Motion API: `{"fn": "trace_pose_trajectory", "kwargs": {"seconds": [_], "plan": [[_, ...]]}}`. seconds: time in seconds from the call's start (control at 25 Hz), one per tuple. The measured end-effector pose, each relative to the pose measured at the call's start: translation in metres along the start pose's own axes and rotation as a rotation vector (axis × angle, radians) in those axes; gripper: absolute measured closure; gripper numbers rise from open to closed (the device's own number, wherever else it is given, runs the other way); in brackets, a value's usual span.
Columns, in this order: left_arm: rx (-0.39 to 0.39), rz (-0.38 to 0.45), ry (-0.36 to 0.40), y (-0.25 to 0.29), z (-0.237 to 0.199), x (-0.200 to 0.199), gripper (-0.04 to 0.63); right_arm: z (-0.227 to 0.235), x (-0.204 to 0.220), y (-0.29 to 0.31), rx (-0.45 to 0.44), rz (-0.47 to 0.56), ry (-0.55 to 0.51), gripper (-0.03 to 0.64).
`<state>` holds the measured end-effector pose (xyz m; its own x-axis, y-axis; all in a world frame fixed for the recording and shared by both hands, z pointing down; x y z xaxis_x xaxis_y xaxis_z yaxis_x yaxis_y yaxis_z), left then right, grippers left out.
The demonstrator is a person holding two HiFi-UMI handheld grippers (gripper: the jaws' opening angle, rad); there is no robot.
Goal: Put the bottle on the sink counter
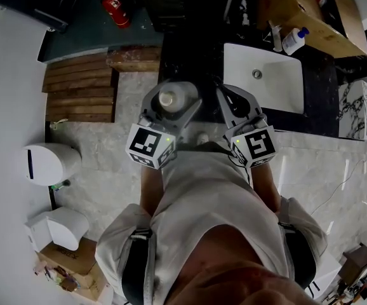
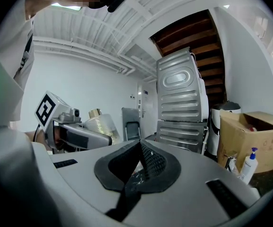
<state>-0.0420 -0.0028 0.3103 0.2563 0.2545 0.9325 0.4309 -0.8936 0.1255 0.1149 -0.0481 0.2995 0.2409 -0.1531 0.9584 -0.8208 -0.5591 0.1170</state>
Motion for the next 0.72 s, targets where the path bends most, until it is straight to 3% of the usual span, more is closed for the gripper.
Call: {"fn": "trace_pose_trajectory", "kwargs": {"seconds": [0.72], "plan": [[-0.001, -0.035, 0.014, 0.035, -0.035, -0.008, 0.264, 0.026, 0.02, 0.037, 0.008, -0.04, 0.028, 0.618]]}}
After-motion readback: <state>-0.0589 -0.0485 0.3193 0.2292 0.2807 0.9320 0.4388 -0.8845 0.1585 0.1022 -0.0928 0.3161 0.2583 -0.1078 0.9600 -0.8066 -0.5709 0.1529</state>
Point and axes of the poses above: the fingertips, and each gripper's own axes: y forward along the fingers, z to its right, x out of its underside, the point moved 7 cm from there along -y, backward along the fingers, and after that the axes turned 12 degrees about -y, right-handed, at the moved point
